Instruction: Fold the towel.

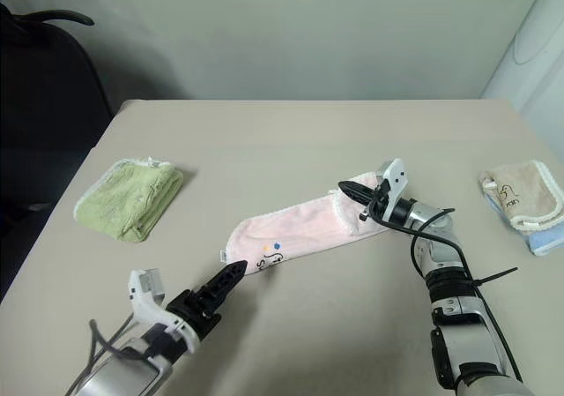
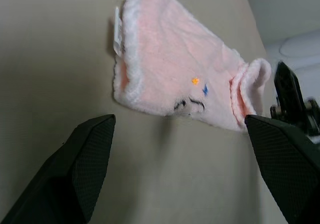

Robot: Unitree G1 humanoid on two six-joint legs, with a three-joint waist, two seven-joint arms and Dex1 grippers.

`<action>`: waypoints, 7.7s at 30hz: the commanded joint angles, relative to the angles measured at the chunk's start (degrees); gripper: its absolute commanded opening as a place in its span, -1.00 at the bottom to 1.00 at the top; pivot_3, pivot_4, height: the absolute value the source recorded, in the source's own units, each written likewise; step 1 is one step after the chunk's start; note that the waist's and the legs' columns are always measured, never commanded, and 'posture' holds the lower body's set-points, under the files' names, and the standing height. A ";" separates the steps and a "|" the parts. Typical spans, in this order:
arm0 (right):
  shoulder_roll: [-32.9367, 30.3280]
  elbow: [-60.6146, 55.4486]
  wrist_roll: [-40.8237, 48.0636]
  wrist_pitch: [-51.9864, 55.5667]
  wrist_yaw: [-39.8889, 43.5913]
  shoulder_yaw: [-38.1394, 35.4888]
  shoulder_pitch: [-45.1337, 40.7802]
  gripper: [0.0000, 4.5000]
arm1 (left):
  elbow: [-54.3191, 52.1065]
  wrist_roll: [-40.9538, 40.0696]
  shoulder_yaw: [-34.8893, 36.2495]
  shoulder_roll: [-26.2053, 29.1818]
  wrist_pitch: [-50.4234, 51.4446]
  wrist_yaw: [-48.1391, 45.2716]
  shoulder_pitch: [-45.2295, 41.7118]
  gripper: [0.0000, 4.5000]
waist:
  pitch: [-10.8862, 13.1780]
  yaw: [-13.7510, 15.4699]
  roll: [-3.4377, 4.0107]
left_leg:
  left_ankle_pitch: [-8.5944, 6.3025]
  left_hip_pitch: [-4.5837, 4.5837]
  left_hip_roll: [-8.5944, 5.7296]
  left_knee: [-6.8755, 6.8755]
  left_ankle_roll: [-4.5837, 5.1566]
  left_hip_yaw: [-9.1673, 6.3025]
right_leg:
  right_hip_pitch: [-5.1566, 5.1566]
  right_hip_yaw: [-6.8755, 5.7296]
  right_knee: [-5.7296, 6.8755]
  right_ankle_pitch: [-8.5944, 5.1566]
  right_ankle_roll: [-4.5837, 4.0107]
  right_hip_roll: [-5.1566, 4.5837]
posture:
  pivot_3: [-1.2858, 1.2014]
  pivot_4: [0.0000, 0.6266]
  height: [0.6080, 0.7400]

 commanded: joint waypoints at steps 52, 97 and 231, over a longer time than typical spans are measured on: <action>-1.11 -1.92 0.36 -5.73 -13.92 -8.73 -0.66 -1.00 | 24.78 13.13 -19.94 8.49 16.46 -17.72 -58.74 -0.98 | 0.56 1.06 0.17 | -0.14 0.44 0.19 -0.01 -0.40 -0.46 | 0.48 -0.21 -0.05 -0.09 -0.30 0.42 | 0.03 -0.52 1.00; -1.16 -0.06 -5.32 6.68 -8.36 6.51 6.57 -1.00 | 52.06 78.20 -31.52 2.41 -0.90 -55.65 -53.91 -0.70 | 0.01 0.42 0.18 | -0.06 -0.17 0.22 0.36 -0.05 -0.14 | -0.23 0.17 0.06 0.04 0.13 0.22 | 0.03 -0.52 1.00; -2.46 -16.63 2.20 2.60 -9.73 -1.90 8.56 0.48 | 5.08 55.34 5.01 18.25 4.08 -52.64 -21.53 0.99 | 0.26 0.73 -0.63 | 0.31 -0.41 -0.72 0.04 0.47 -0.71 | 0.14 -0.08 -0.91 0.42 0.70 -0.61 | 0.03 -0.52 1.00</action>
